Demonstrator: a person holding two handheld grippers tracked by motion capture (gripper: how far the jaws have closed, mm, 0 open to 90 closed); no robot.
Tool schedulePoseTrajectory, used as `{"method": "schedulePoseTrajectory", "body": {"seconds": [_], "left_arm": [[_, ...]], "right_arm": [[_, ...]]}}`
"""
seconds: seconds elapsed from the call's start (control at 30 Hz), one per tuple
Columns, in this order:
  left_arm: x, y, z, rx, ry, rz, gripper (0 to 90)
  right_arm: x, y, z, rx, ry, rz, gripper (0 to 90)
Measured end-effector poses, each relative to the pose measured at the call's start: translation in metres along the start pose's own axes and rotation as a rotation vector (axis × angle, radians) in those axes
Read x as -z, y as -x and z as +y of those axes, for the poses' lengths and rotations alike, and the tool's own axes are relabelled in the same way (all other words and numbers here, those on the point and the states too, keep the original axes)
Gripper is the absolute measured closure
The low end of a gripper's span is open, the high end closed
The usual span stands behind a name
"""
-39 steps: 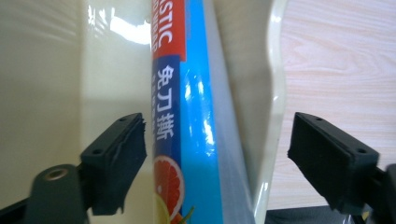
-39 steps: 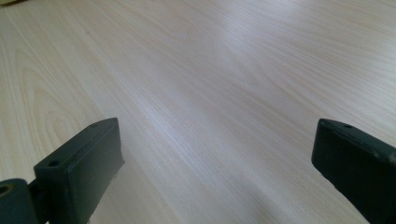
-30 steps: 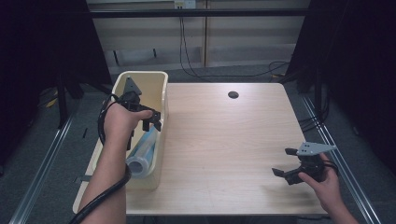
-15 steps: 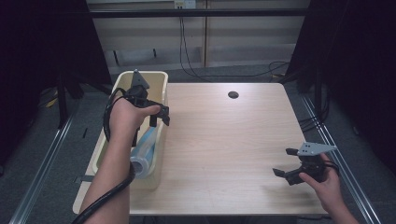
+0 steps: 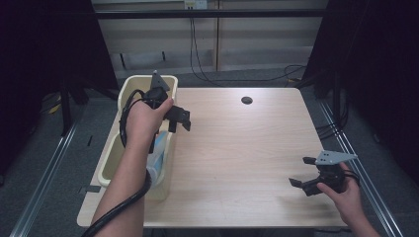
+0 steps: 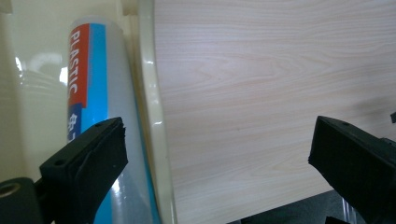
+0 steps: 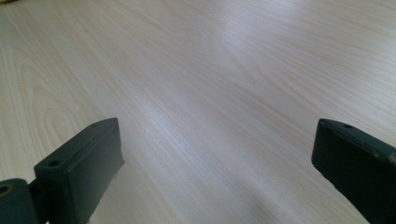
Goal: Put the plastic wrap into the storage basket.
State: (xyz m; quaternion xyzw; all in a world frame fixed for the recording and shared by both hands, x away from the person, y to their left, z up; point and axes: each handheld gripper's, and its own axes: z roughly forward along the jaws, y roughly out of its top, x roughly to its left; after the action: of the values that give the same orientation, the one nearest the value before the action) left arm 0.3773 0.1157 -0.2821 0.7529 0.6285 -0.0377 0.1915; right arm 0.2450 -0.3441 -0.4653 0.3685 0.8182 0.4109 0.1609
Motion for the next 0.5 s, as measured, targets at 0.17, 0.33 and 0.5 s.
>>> {"method": "schedulePoseTrajectory", "body": {"seconds": [0.17, 0.33, 0.5], "left_arm": [[-0.002, 0.007, 0.002, -0.016, 0.007, -0.012, 3.9], [-0.007, 0.012, 0.002, -0.030, 0.003, -0.019, 3.9], [-0.014, 0.017, 0.002, -0.052, -0.003, -0.024, 4.0]], "right_arm": [[0.000, 0.000, 0.000, 0.004, -0.001, -0.001, 1.6], [-0.001, -0.001, 0.000, 0.005, -0.002, 0.001, 1.6], [-0.001, 0.000, -0.001, 0.004, 0.000, 0.003, 1.6]]}}
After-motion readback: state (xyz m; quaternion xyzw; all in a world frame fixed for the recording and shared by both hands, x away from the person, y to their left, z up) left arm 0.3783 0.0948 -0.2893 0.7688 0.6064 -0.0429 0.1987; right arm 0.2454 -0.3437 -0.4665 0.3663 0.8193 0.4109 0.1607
